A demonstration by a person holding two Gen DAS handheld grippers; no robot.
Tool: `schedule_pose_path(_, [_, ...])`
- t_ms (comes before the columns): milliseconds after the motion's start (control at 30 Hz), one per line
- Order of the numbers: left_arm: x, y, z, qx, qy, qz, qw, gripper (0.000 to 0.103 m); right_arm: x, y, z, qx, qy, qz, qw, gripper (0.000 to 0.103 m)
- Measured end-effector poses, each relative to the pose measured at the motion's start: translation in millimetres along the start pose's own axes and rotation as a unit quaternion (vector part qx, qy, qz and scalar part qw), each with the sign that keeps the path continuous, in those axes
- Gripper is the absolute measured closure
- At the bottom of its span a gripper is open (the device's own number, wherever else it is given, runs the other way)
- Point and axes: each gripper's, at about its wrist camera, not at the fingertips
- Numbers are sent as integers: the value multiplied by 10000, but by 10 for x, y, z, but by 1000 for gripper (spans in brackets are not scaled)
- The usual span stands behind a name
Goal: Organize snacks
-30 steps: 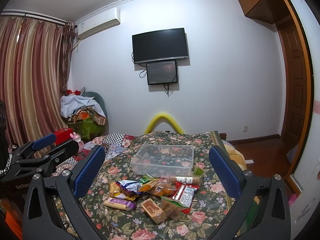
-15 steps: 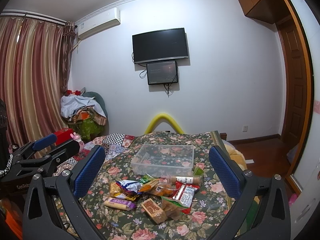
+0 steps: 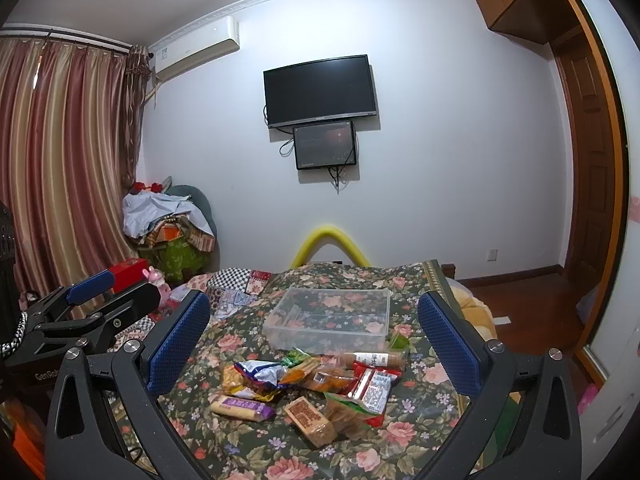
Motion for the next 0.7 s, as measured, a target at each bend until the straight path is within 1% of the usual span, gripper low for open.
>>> schedule_pose_path(267, [-59, -56, 73, -52, 28, -58, 10000, 0, -1, -70, 78, -149, 28, 26, 9999, 0])
schedule_pose_path(400, [-129, -125, 191, -176, 26, -65, 9998, 0, 25, -180, 203, -407, 102, 125, 9990, 0])
schedule_pose_path(567, [-274, -293, 427, -534, 39, -63, 9985, 0, 92, -364, 442, -867, 148, 183, 9960, 0])
schedule_pose_path(700, [-380, -465, 646, -928, -22, -173, 9955, 0, 145, -499, 655, -1272, 140, 134, 9917, 0])
Point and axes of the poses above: each gripper's, at about its wrist camera, not at the fingertips, and y roughly against the way its jaws point, x to its right, z to its underside, and after that the axes turned 7 degrees about x, right-handed
